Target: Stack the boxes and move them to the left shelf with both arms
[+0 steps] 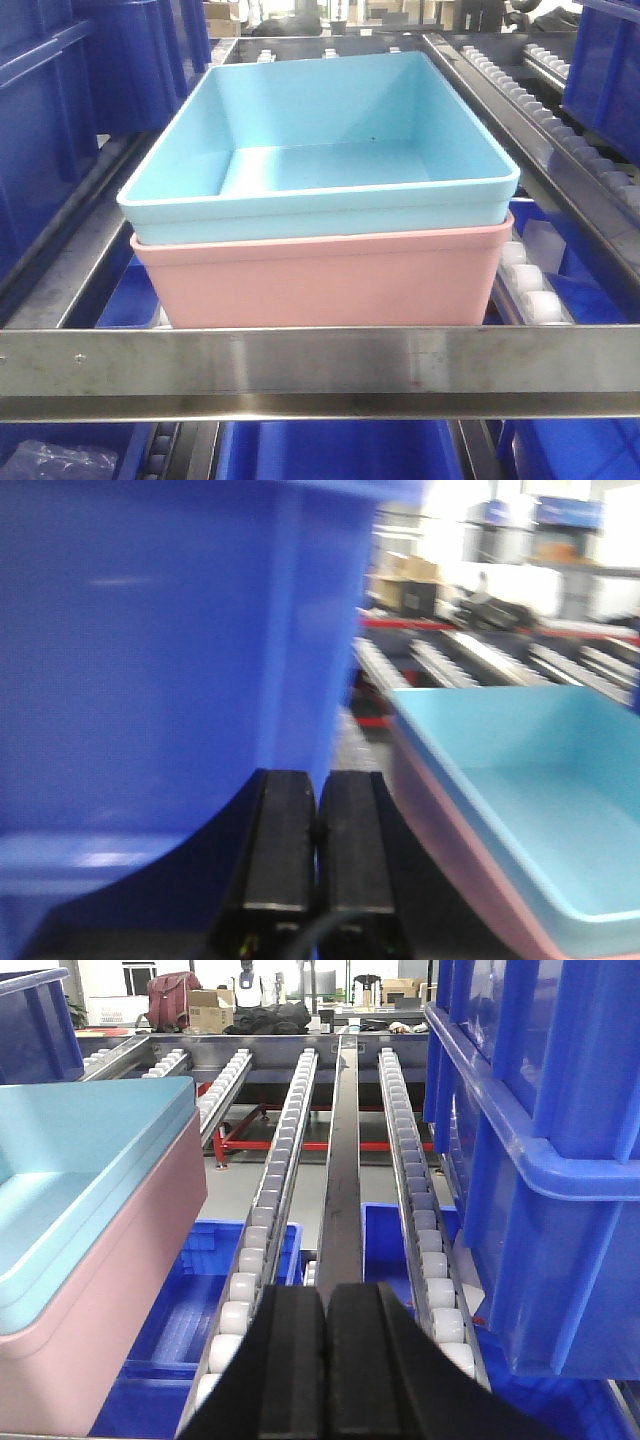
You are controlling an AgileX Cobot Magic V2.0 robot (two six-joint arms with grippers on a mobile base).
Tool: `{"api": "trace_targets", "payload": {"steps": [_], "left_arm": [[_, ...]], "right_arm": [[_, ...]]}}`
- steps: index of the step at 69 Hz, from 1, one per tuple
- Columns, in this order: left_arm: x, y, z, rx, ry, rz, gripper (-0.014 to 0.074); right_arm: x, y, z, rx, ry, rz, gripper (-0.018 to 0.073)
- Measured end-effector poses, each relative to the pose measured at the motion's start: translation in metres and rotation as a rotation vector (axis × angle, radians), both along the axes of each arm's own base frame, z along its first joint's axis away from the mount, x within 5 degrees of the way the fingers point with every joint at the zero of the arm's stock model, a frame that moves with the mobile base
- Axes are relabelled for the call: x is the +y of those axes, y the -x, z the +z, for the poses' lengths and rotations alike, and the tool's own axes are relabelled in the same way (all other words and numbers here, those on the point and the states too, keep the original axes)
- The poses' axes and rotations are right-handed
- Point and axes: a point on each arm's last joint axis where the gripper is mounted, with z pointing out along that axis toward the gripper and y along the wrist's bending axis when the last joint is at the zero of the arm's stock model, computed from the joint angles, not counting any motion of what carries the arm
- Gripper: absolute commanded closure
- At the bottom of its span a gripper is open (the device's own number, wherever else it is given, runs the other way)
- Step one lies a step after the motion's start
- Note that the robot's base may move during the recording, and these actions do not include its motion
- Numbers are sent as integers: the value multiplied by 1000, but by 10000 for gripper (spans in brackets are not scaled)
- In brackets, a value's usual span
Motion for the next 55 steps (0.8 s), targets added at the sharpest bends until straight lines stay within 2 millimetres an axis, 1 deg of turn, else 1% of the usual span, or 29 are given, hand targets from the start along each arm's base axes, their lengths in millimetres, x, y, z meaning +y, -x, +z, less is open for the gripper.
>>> {"api": "trace_targets", "payload": {"steps": [4, 8, 55], "left_arm": [[2, 0, -10, 9, 4, 40, 599], [4, 0, -14, 19, 12, 59, 599], [4, 0, -14, 11, 17, 71, 599]], "right_arm": [[0, 0, 0, 0, 0, 0, 510], [0, 0, 0, 0, 0, 0, 510], [0, 0, 0, 0, 0, 0, 510]]}}
